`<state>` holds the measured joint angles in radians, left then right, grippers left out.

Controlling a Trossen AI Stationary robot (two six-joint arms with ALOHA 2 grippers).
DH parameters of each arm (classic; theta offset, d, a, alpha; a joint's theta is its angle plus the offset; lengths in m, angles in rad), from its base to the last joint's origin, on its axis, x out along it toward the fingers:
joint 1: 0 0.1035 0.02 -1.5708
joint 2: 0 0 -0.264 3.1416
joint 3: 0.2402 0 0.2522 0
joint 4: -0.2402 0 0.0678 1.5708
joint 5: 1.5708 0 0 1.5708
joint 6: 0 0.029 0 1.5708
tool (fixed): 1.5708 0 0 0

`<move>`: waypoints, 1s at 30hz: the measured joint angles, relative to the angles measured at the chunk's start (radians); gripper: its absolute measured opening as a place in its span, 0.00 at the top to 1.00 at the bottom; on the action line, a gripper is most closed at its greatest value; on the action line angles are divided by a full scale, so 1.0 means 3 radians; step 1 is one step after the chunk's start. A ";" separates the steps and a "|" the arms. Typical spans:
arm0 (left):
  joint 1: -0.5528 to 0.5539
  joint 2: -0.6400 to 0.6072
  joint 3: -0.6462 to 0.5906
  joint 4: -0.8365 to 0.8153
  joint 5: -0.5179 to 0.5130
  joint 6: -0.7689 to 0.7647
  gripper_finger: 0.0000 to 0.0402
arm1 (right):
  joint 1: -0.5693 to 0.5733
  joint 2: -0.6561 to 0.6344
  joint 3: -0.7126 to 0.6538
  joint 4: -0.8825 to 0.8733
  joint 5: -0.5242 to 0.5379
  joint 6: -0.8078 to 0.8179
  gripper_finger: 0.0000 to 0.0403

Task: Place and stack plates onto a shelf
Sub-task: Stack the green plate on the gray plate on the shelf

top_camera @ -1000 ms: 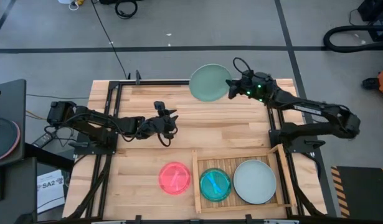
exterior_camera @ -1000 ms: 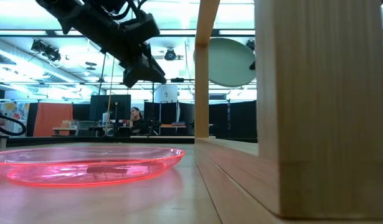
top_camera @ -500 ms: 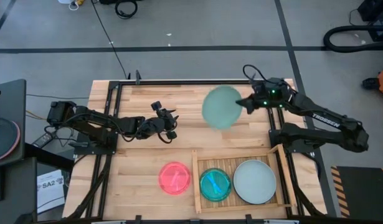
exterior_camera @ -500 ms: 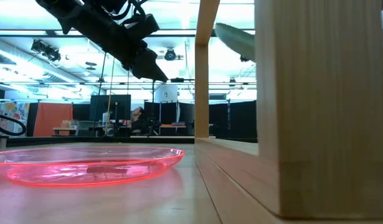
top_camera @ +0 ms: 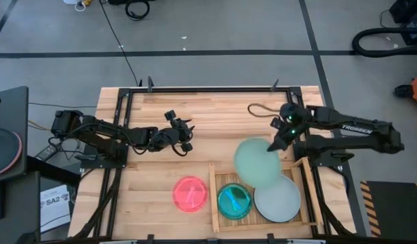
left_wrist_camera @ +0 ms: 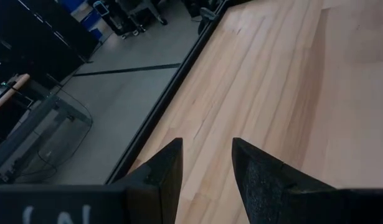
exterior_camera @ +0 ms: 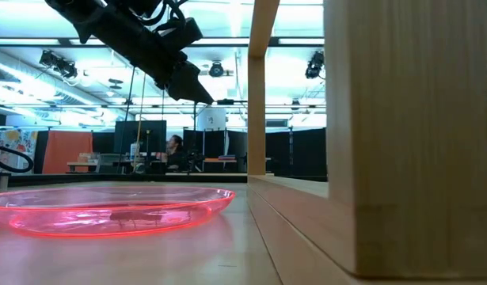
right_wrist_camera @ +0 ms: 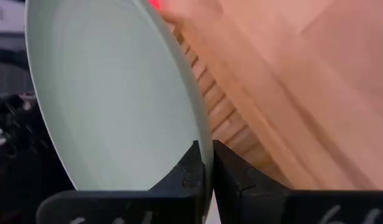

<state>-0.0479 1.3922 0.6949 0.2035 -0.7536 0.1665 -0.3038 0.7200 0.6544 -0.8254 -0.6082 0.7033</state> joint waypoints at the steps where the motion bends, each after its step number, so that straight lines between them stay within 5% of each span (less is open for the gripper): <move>1: 0.0000 0.0000 0.0000 0.0000 0.0001 0.0001 0.64 | 0.0110 0.0000 0.0000 -0.0002 0.0048 0.0076 0.94; 18: 0.0000 0.0000 0.0000 0.0000 0.0000 0.0002 0.64 | 0.1805 0.0574 0.0000 0.0002 0.0674 0.0821 0.94; 30: 0.0000 0.0000 0.0000 0.0000 0.0000 0.0003 0.64 | 0.2357 0.0950 0.0000 -0.0004 0.0754 0.0822 0.94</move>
<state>-0.0479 1.3922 0.6949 0.2035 -0.7536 0.1673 0.4033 1.0050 0.6544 -0.8267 -0.3819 0.9498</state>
